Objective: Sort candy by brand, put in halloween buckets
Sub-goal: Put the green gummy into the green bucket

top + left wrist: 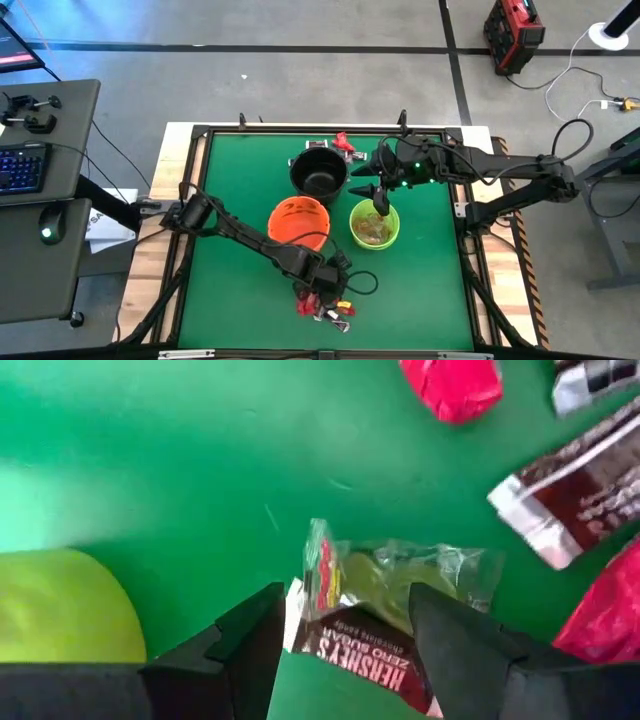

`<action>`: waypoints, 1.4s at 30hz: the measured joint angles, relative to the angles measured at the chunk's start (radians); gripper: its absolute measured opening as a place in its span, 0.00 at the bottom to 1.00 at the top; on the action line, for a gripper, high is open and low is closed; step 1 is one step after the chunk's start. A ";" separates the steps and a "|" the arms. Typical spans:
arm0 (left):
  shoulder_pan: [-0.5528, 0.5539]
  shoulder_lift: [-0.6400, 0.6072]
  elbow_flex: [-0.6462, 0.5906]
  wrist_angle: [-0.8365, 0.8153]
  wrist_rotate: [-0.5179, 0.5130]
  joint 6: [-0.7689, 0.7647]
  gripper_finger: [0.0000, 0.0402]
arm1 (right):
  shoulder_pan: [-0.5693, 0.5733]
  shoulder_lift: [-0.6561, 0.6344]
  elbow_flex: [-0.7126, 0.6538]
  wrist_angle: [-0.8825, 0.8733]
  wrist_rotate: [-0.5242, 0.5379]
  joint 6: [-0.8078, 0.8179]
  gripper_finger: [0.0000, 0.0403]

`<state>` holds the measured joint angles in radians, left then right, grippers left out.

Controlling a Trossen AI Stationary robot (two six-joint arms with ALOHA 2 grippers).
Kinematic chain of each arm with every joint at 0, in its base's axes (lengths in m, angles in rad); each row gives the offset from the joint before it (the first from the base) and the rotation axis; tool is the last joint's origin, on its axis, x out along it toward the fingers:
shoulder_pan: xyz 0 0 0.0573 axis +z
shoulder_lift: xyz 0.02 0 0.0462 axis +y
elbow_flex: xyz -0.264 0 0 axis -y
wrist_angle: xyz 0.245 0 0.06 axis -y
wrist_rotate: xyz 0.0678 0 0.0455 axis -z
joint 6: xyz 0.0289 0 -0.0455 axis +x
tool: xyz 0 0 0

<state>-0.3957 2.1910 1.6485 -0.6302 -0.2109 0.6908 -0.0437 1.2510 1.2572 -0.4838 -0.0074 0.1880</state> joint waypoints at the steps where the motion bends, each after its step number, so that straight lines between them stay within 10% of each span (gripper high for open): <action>1: 0.003 0.000 0.000 0.001 0.008 0.001 0.51 | 0.000 0.000 0.000 -0.003 0.000 0.008 0.56; 13: 0.008 0.020 0.002 0.012 0.073 -0.023 0.39 | 0.000 0.000 0.000 -0.014 0.000 0.022 0.56; 25: 0.014 -0.029 0.057 -0.054 0.077 -0.208 0.02 | 0.000 0.001 0.000 -0.022 0.000 0.038 0.56; 34: 0.023 -0.230 0.082 -0.064 0.106 -0.398 0.00 | 0.000 -0.008 -0.001 -0.024 0.000 0.006 0.56; 42: 0.096 -0.384 0.084 0.006 -0.072 -0.420 0.00 | -0.002 -0.131 -0.001 -0.006 0.040 0.039 0.56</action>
<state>-0.2999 1.8065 1.7325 -0.6244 -0.2828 0.2713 -0.0456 1.1205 1.2564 -0.4893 0.0330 0.2267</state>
